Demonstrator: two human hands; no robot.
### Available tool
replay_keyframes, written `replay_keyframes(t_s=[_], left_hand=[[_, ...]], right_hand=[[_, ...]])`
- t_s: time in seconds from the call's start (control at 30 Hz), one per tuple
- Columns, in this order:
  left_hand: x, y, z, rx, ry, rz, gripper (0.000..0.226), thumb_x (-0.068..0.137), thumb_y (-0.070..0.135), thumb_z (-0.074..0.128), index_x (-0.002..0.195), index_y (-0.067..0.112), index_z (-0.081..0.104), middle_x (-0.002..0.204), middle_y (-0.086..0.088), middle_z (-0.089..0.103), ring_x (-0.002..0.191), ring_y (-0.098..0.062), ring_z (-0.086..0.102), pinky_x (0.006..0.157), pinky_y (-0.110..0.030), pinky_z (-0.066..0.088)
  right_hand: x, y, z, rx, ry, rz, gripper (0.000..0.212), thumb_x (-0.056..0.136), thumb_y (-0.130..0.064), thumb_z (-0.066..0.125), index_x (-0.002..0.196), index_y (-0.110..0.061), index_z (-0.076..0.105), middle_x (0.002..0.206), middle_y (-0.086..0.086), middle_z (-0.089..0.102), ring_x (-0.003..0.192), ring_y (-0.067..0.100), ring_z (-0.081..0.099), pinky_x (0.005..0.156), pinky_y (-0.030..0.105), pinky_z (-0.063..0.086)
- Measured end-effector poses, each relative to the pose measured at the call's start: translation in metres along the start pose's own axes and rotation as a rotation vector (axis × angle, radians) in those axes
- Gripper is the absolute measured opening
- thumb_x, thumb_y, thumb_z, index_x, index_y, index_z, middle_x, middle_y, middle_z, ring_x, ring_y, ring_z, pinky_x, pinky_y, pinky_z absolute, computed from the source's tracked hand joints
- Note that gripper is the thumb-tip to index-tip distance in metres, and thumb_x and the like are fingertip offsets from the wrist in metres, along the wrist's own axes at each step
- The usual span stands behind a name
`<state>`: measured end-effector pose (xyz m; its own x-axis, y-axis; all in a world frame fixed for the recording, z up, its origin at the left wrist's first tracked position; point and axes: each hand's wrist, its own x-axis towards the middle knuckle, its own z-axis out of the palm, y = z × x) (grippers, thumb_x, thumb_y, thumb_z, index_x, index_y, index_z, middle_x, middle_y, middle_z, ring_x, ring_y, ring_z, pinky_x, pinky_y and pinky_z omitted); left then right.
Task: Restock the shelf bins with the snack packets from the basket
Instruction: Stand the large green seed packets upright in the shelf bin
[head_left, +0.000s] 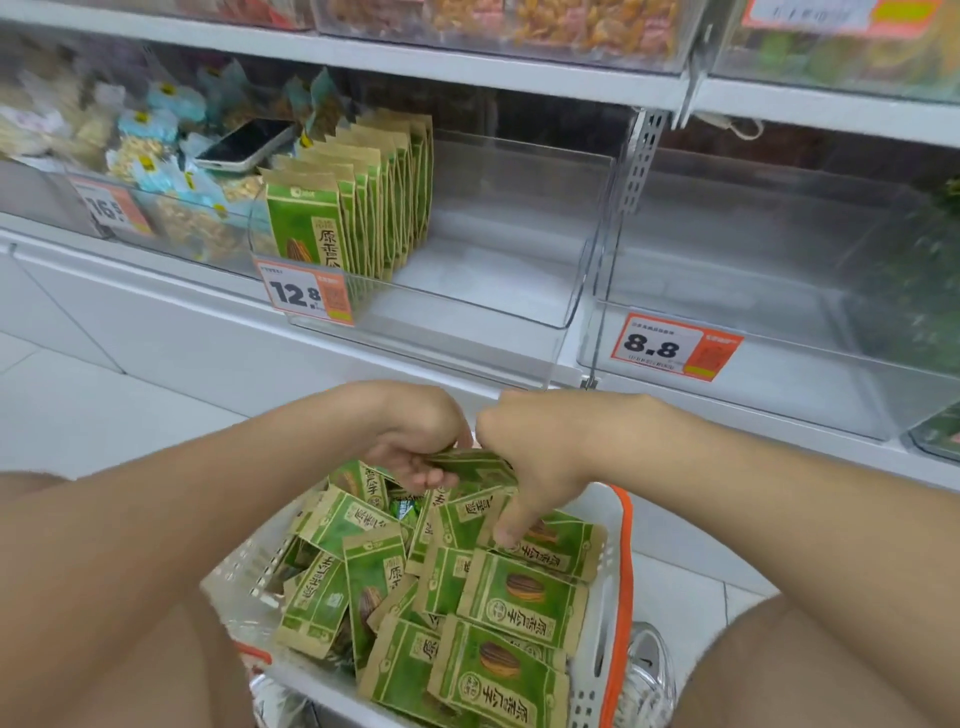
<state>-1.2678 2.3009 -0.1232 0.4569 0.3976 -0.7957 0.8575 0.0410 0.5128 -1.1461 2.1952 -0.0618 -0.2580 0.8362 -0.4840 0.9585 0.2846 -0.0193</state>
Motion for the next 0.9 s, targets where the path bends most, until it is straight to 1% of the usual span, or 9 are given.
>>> replay_keyframes(t_s=[0.07, 0.13, 0.23, 0.3, 0.5, 0.6, 0.7, 0.8, 0.9], left_hand=[[-0.015, 0.002, -0.012, 0.016, -0.023, -0.063, 0.042, 0.112, 0.024, 0.029, 0.109, 0.006, 0.067, 0.065, -0.003, 0.061, 0.041, -0.007, 0.048, 0.041, -0.017, 0.039], [-0.032, 0.005, -0.024, 0.029, 0.044, -0.075, 0.058, 0.108, 0.049, 0.032, 0.109, 0.009, 0.075, 0.072, -0.004, 0.07, 0.051, -0.012, 0.061, 0.051, -0.018, 0.046], [-0.06, 0.007, -0.045, -0.071, 0.229, 0.027, 0.08, 0.099, 0.078, 0.026, 0.112, 0.018, 0.078, 0.097, -0.011, 0.079, 0.076, -0.028, 0.078, 0.074, -0.036, 0.062], [-0.078, 0.008, -0.053, -0.129, 0.343, 0.18, 0.075, 0.096, 0.081, 0.03, 0.108, 0.024, 0.078, 0.096, -0.008, 0.08, 0.078, -0.029, 0.079, 0.077, -0.041, 0.064], [-0.079, 0.005, -0.068, -0.047, 0.917, 0.675, 0.079, 0.098, 0.07, 0.053, 0.061, 0.001, 0.065, 0.051, -0.016, 0.063, 0.042, -0.026, 0.06, 0.043, -0.026, 0.042], [-0.078, 0.004, -0.071, -0.004, 1.068, 0.73, 0.079, 0.1, 0.065, 0.054, 0.061, -0.004, 0.056, 0.05, -0.021, 0.057, 0.043, -0.033, 0.056, 0.046, -0.033, 0.041], [-0.08, 0.007, -0.079, -0.002, 1.132, 0.782, 0.072, 0.105, 0.06, 0.048, 0.063, 0.001, 0.054, 0.055, -0.019, 0.06, 0.047, -0.031, 0.059, 0.047, -0.038, 0.047], [-0.081, 0.007, -0.101, -0.042, 1.261, 0.788, 0.057, 0.108, 0.046, 0.038, 0.073, 0.007, 0.06, 0.066, -0.012, 0.065, 0.064, -0.033, 0.067, 0.063, -0.051, 0.055], [-0.082, 0.001, -0.126, -0.012, 1.411, 0.682, 0.021, 0.104, 0.022, 0.046, 0.097, 0.016, 0.066, 0.094, 0.0, 0.07, 0.088, -0.024, 0.066, 0.08, -0.042, 0.053]], right_hand=[[0.004, 0.0, -0.004, 0.105, 0.199, -0.001, 0.035, 0.079, -0.041, 0.084, 0.084, -0.016, 0.059, 0.077, -0.001, 0.058, 0.081, 0.022, 0.059, 0.051, 0.032, 0.042], [0.008, 0.001, -0.009, 0.228, 0.379, 0.054, 0.037, 0.078, -0.035, 0.083, 0.101, -0.017, 0.062, 0.085, -0.004, 0.06, 0.093, 0.02, 0.052, 0.066, 0.036, 0.048], [0.014, 0.008, -0.017, 0.5, 0.572, 0.135, 0.04, 0.078, -0.039, 0.086, 0.101, -0.024, 0.057, 0.079, -0.009, 0.065, 0.09, 0.016, 0.057, 0.077, 0.037, 0.051], [0.017, 0.012, -0.022, 0.614, 0.657, 0.173, 0.034, 0.084, -0.037, 0.083, 0.102, -0.026, 0.056, 0.074, -0.005, 0.069, 0.084, 0.015, 0.064, 0.079, 0.039, 0.053], [0.024, 0.0, -0.034, 0.79, 0.904, 0.12, 0.029, 0.095, -0.036, 0.072, 0.12, -0.029, 0.059, 0.068, -0.004, 0.074, 0.07, 0.009, 0.067, 0.076, 0.033, 0.053], [0.025, -0.006, -0.039, 0.892, 0.875, 0.112, 0.026, 0.098, -0.039, 0.067, 0.12, -0.026, 0.063, 0.068, -0.004, 0.075, 0.063, 0.007, 0.07, 0.063, 0.029, 0.052], [0.032, -0.009, -0.044, 1.118, 0.833, 0.071, 0.022, 0.099, -0.036, 0.068, 0.117, -0.025, 0.062, 0.075, 0.002, 0.078, 0.068, 0.018, 0.077, 0.07, 0.045, 0.062], [0.038, -0.009, -0.053, 1.118, 0.992, 0.071, 0.022, 0.099, -0.035, 0.068, 0.116, -0.025, 0.058, 0.081, -0.003, 0.079, 0.071, 0.017, 0.077, 0.073, 0.051, 0.062], [0.041, -0.011, -0.066, 1.102, 1.257, -0.011, 0.023, 0.102, -0.028, 0.066, 0.119, -0.022, 0.053, 0.091, -0.006, 0.079, 0.076, 0.018, 0.076, 0.066, 0.049, 0.06]])
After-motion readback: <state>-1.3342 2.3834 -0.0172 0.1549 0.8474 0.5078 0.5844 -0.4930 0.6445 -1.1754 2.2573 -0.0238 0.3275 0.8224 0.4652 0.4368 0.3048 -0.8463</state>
